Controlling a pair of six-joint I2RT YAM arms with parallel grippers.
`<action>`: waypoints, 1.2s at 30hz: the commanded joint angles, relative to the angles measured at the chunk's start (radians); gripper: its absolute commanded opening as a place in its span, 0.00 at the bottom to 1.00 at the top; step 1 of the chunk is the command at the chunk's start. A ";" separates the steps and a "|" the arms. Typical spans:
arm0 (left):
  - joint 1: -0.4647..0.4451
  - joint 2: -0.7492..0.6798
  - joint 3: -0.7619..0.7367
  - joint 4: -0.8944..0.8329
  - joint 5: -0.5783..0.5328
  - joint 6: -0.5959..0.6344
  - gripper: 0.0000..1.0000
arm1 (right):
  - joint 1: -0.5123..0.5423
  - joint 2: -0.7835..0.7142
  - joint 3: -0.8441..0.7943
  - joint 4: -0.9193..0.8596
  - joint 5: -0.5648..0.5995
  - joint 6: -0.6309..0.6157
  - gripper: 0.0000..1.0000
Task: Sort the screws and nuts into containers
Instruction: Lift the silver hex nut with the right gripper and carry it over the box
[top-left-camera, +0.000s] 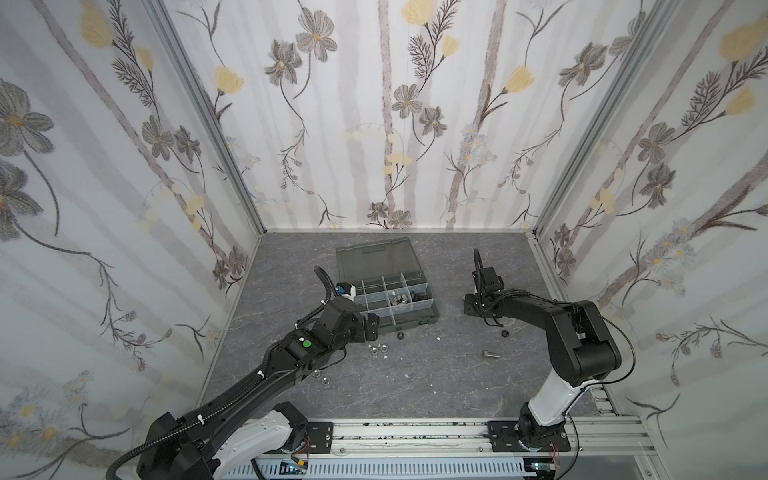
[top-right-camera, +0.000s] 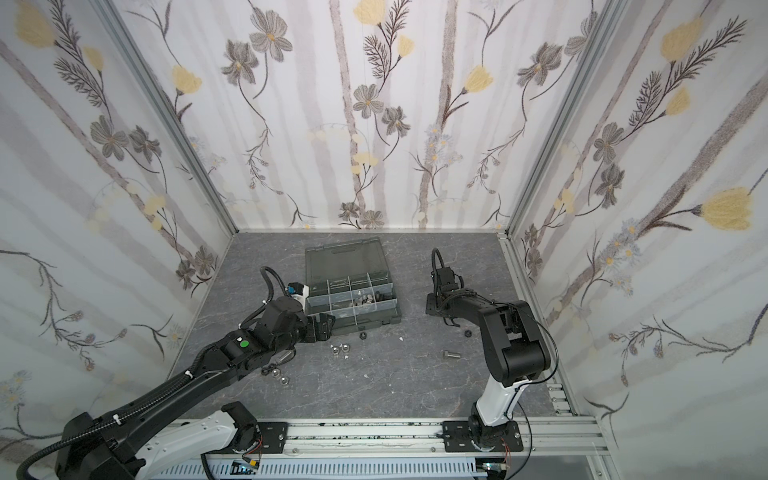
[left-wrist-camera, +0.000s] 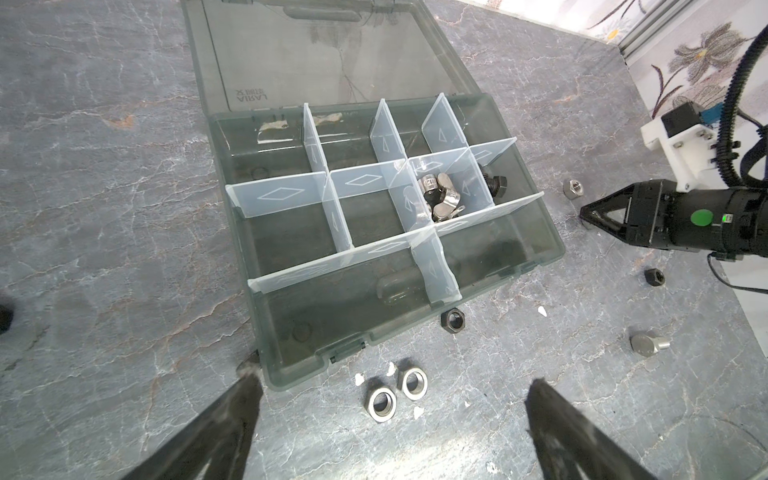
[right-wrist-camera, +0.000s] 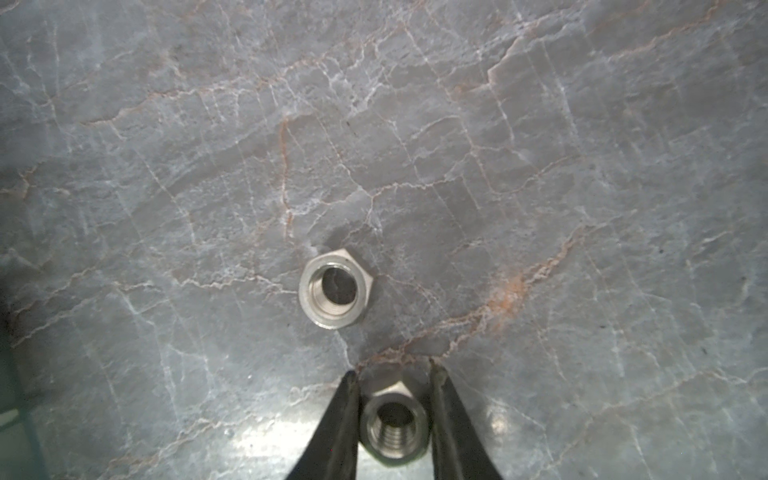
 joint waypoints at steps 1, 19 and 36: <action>0.000 -0.016 -0.008 -0.006 -0.016 -0.017 1.00 | 0.003 -0.019 0.003 -0.004 0.006 -0.005 0.20; -0.011 -0.044 -0.060 -0.024 -0.018 -0.054 0.98 | 0.145 -0.205 0.042 -0.029 -0.032 0.008 0.17; -0.079 -0.024 -0.086 -0.020 -0.037 -0.109 0.85 | 0.426 -0.195 0.065 0.008 -0.088 0.070 0.18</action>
